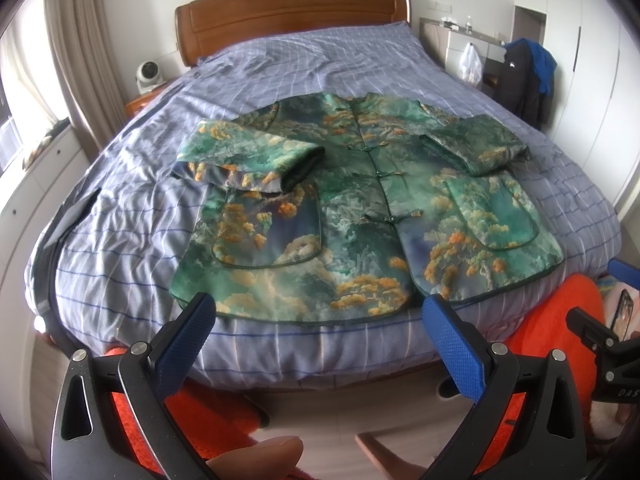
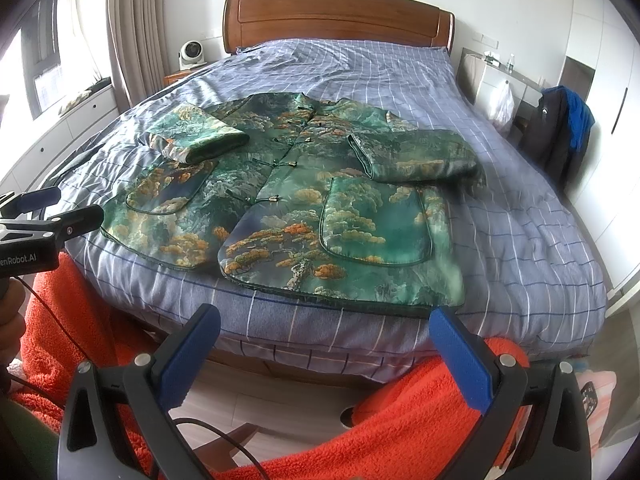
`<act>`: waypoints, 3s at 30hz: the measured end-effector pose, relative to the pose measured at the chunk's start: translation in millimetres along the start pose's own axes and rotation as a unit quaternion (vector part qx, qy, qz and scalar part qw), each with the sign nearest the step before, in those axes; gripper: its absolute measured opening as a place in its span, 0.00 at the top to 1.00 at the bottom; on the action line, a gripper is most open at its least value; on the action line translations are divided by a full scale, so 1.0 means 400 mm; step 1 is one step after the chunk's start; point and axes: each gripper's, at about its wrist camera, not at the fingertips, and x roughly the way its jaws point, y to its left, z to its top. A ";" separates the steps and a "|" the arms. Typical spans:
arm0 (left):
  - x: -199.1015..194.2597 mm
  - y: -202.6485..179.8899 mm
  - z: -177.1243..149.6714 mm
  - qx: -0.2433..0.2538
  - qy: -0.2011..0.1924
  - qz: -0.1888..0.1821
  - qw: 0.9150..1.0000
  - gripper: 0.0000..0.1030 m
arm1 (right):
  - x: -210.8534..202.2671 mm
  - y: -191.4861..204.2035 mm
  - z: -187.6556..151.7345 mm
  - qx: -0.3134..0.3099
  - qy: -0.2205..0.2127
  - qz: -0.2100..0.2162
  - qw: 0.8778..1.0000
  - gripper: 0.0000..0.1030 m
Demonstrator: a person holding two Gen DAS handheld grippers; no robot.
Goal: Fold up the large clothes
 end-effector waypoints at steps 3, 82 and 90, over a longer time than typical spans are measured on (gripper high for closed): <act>0.000 0.000 0.000 0.000 0.000 0.000 1.000 0.00 | 0.000 0.000 0.000 0.000 0.000 0.000 1.000 0.00; 0.191 0.157 -0.037 -0.023 0.123 0.070 0.990 0.00 | 0.071 -0.067 -0.005 0.021 0.021 -0.022 0.999 0.00; 0.244 0.366 0.008 -0.156 0.117 -0.110 0.975 0.00 | 0.070 -0.253 0.022 0.101 -0.043 0.029 0.994 0.00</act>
